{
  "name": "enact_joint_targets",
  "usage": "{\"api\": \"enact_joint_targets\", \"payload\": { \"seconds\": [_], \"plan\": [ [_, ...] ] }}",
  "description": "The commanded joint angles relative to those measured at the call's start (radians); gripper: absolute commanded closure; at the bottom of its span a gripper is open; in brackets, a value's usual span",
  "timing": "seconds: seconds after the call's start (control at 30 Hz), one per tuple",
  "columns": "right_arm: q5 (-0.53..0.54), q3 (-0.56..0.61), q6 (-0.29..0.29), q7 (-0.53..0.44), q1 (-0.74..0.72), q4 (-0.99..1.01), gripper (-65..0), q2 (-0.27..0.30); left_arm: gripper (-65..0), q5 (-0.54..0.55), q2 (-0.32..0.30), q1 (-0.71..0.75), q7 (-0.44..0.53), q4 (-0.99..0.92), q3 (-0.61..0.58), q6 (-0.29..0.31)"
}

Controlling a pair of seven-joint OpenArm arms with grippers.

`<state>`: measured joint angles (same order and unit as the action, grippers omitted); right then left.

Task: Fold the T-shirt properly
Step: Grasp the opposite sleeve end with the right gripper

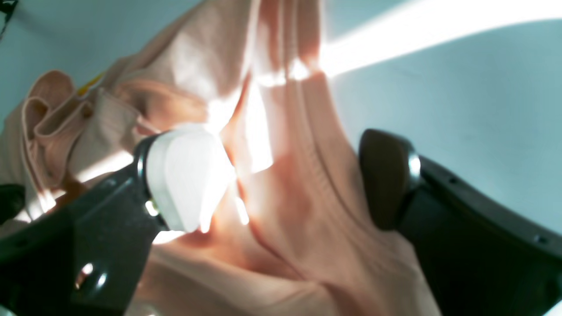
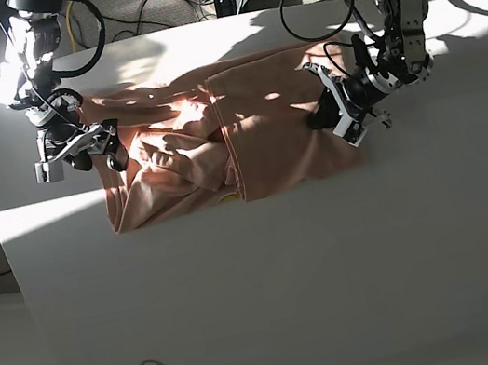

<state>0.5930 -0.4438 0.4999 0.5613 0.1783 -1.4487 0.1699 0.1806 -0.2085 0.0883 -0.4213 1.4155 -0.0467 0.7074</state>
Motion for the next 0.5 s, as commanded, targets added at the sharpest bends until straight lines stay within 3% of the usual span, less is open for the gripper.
{"api": "enact_joint_targets", "payload": {
  "seconds": [0.0, 0.47],
  "plan": [
    [-0.005, 0.044, 0.006, 0.038, 0.0, -0.008, -51.7, -0.002, 0.0, -0.028, -0.007, -0.002, -0.034, 0.006, 0.003, -0.009],
    [-0.005, 0.196, -0.002, 0.038, -0.01, -0.03, -51.5, -0.034, 0.0, -0.028, -0.007, 0.012, -0.034, 0.008, 0.003, -0.009]
  ]
}}
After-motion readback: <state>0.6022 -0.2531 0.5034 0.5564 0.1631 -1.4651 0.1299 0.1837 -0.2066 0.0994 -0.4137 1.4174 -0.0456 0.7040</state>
